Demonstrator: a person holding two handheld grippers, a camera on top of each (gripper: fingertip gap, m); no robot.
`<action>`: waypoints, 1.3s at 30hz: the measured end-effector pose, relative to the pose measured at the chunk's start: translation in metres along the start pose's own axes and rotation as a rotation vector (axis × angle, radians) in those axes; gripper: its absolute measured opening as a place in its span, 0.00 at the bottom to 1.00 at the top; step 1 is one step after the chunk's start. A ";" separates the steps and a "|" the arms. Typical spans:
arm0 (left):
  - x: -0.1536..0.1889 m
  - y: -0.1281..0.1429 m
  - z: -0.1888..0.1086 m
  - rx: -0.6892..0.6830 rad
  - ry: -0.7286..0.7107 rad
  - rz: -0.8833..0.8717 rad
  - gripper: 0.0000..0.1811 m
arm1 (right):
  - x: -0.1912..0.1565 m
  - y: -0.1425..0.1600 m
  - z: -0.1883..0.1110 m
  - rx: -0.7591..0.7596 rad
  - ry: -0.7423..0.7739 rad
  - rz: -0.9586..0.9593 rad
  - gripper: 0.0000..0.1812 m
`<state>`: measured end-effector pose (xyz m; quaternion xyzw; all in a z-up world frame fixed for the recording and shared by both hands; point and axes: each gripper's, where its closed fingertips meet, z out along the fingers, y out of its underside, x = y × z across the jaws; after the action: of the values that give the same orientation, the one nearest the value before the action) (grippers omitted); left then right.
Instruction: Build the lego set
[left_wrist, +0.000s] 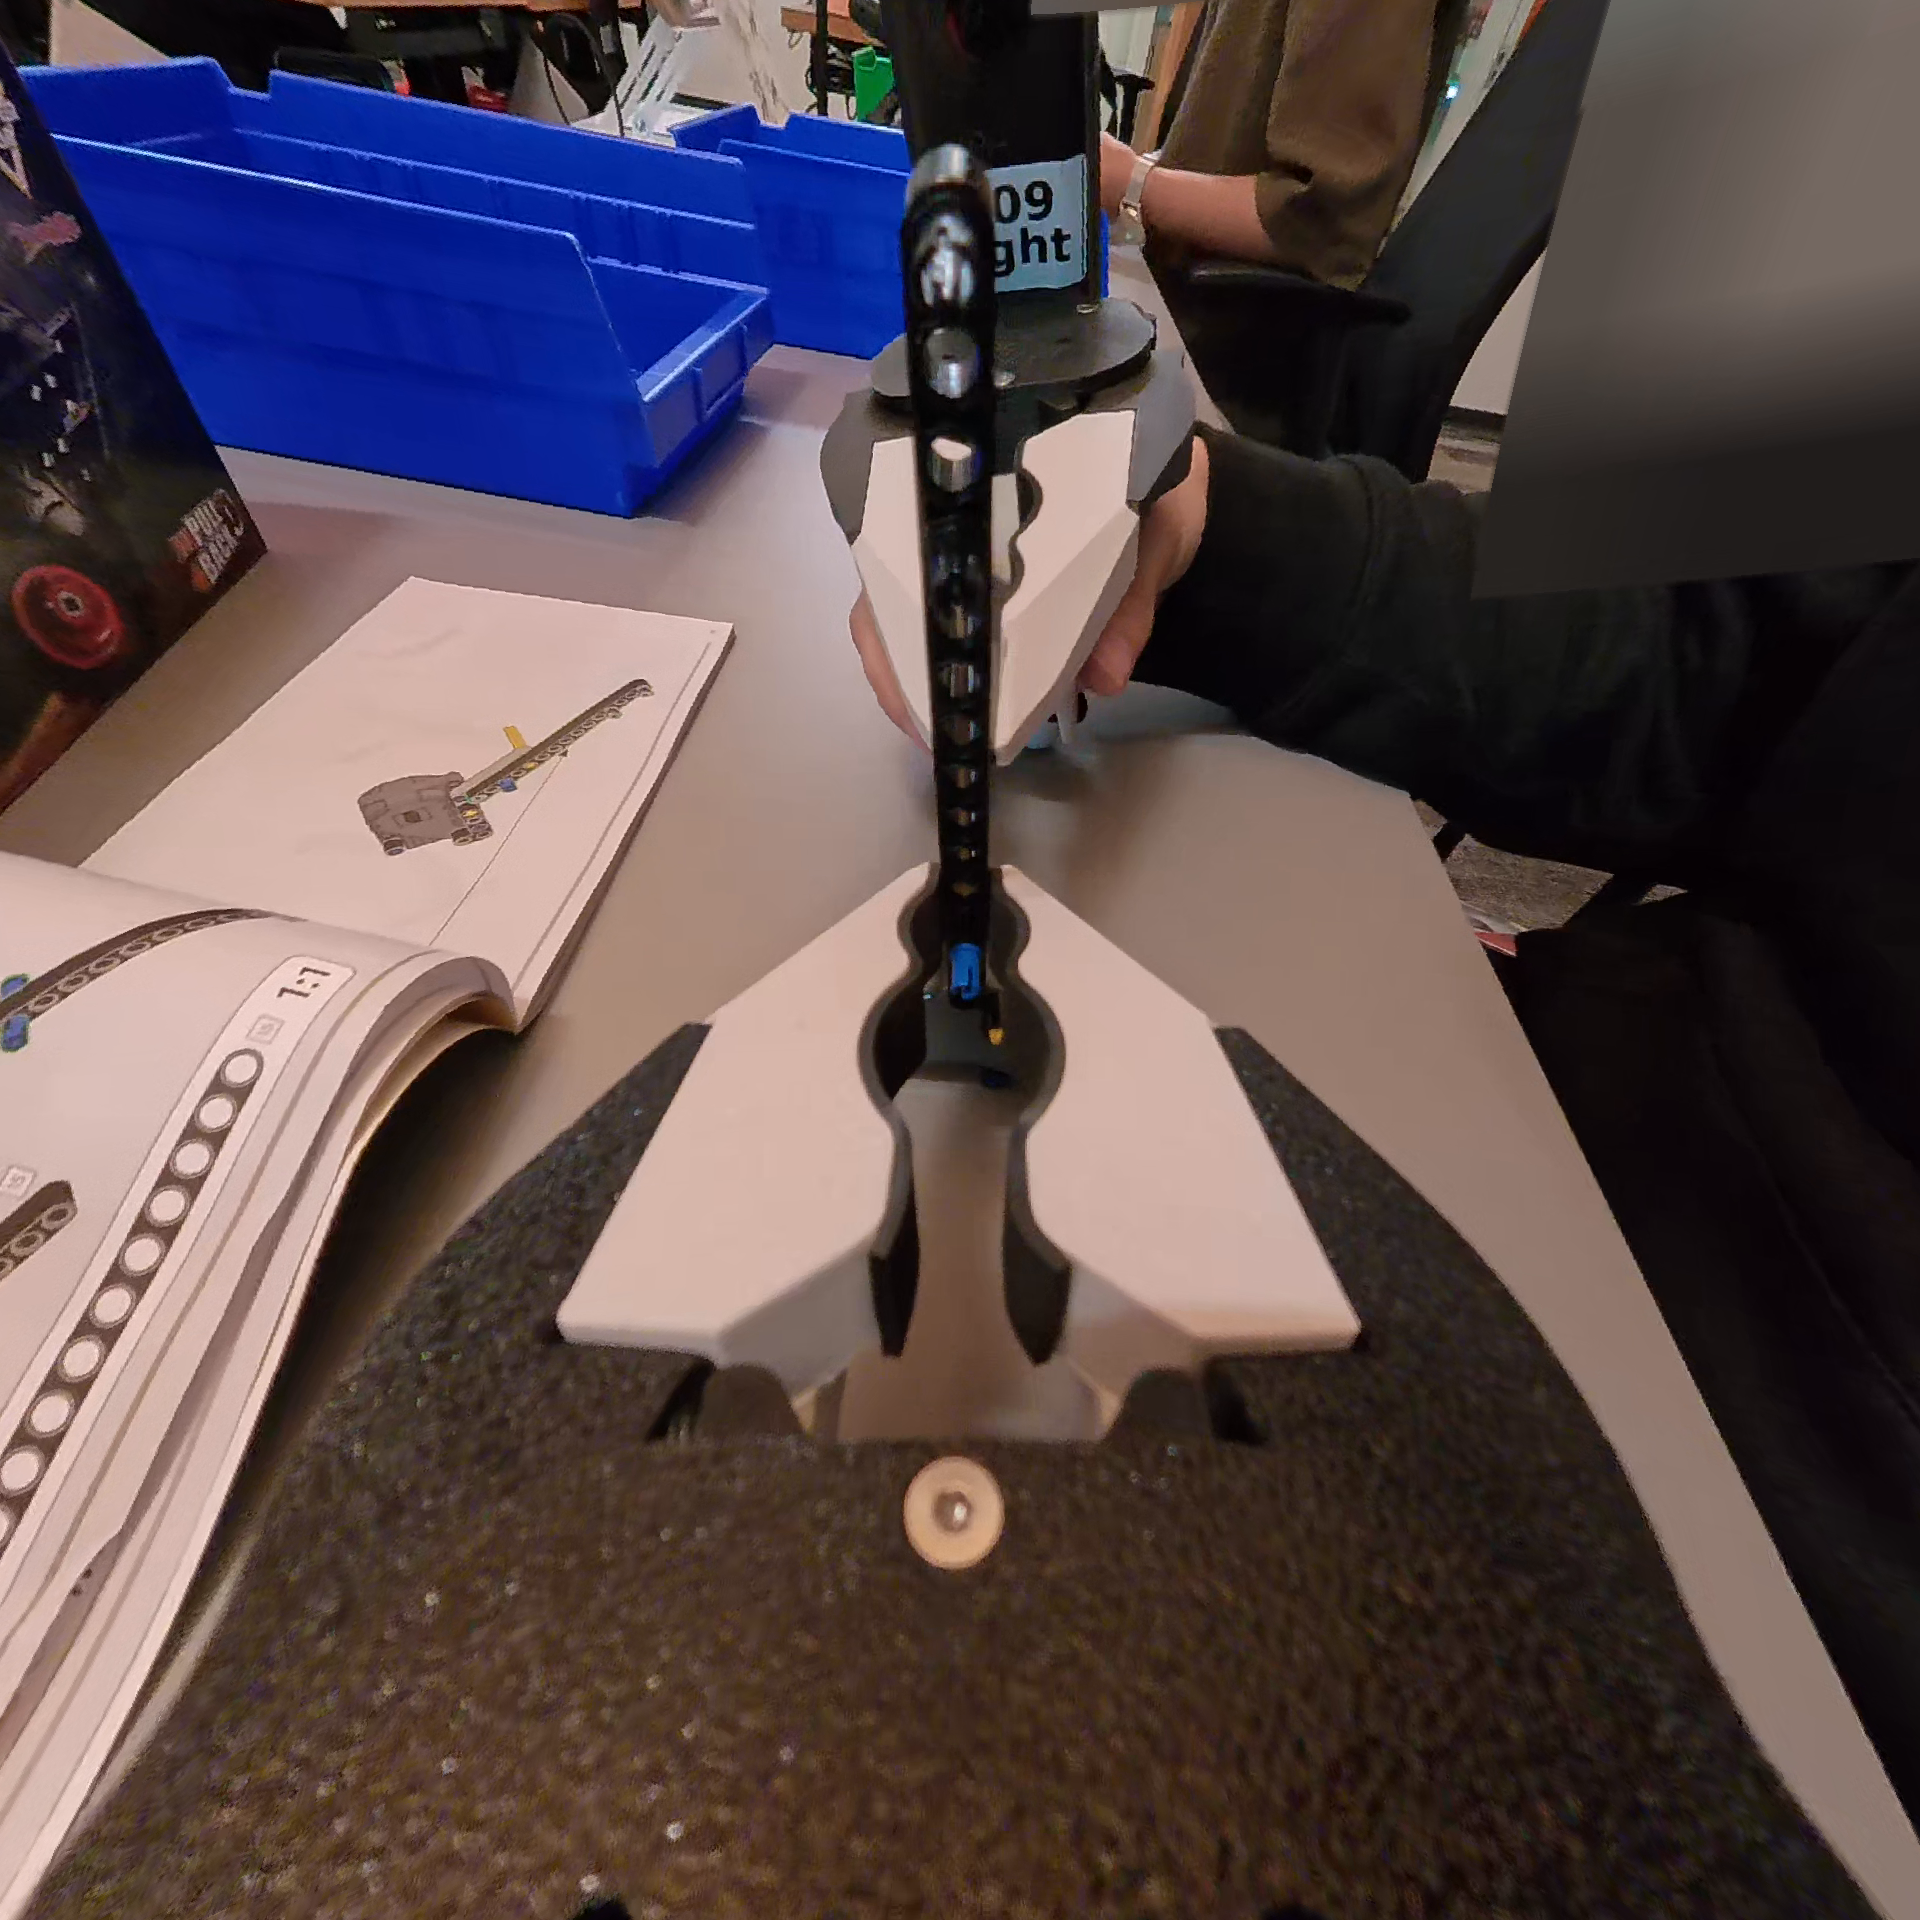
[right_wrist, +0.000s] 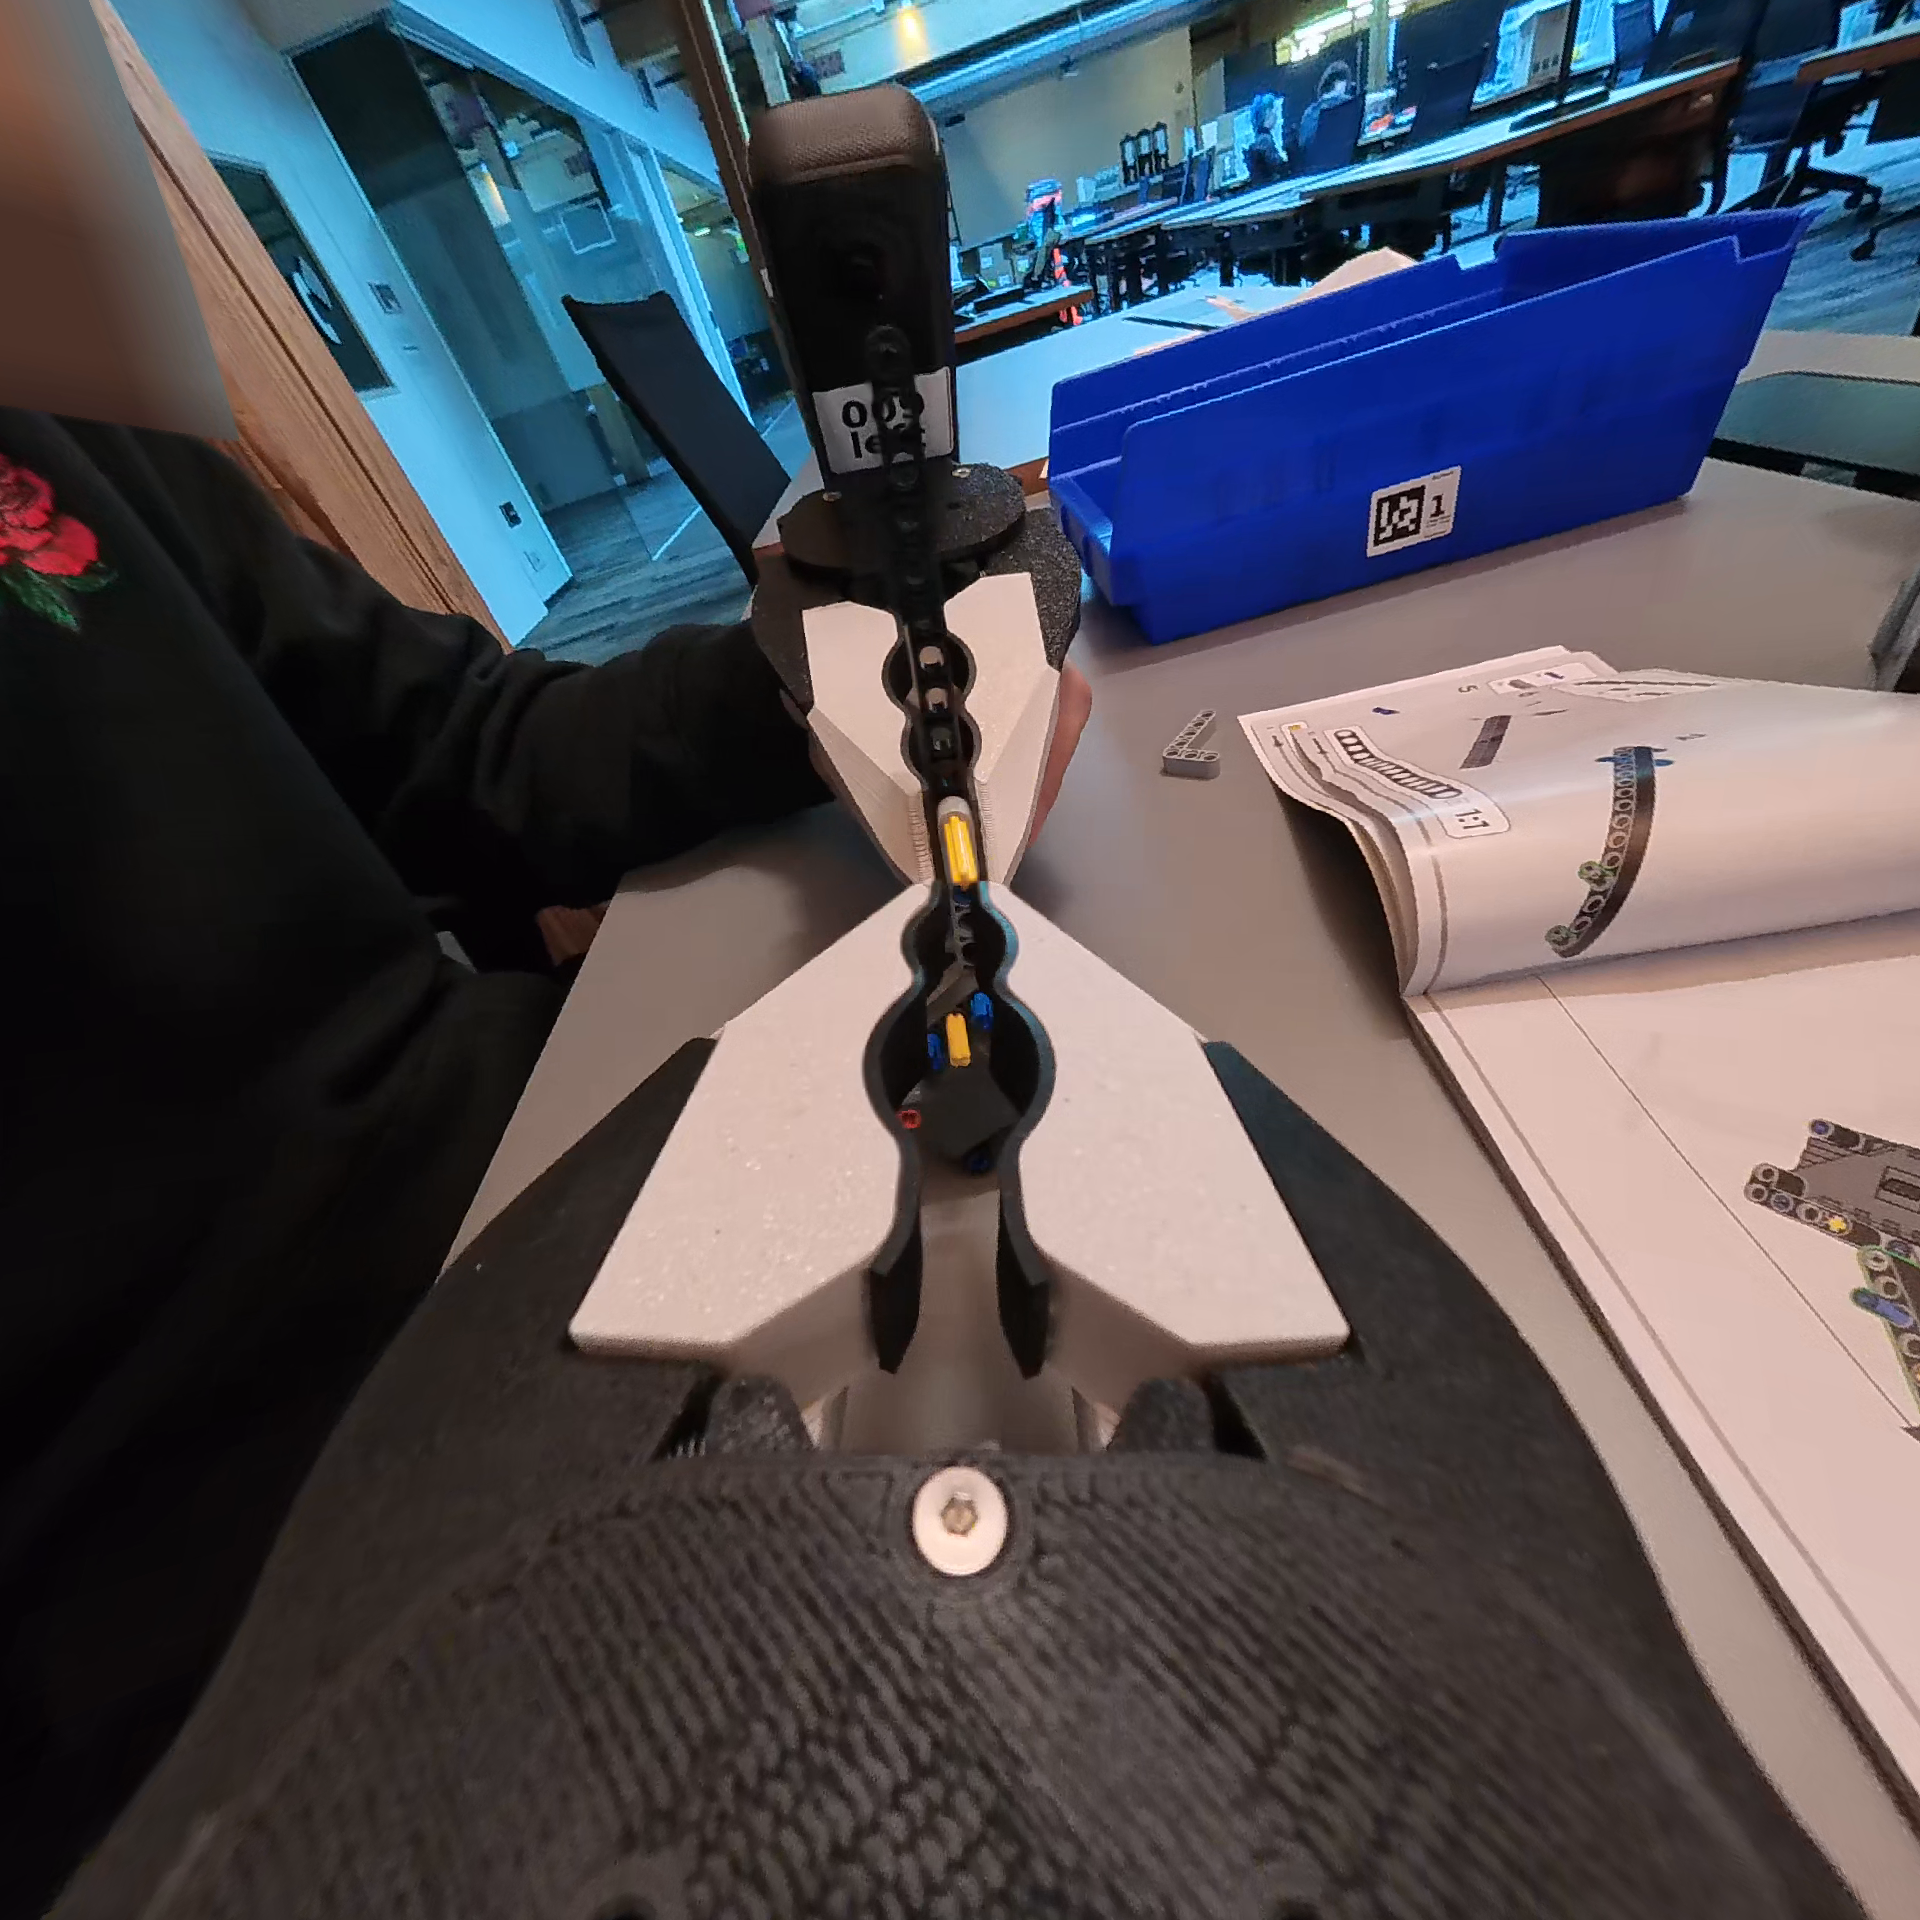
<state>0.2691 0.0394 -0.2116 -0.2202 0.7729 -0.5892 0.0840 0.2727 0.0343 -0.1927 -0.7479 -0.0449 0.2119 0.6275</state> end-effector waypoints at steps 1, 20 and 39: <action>0.000 0.000 0.000 0.000 0.000 -0.001 0.03 | 0.000 0.000 0.000 0.002 -0.004 0.001 0.01; -0.002 0.000 -0.002 -0.008 -0.012 0.011 0.03 | 0.002 -0.007 0.001 0.045 -0.002 0.003 0.01; -0.001 -0.004 0.000 0.011 -0.019 0.011 0.03 | 0.001 -0.007 0.003 0.040 0.019 -0.043 0.01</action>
<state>0.2712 0.0387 -0.2077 -0.2210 0.7701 -0.5907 0.0958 0.2737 0.0390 -0.1863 -0.7359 -0.0508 0.1919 0.6473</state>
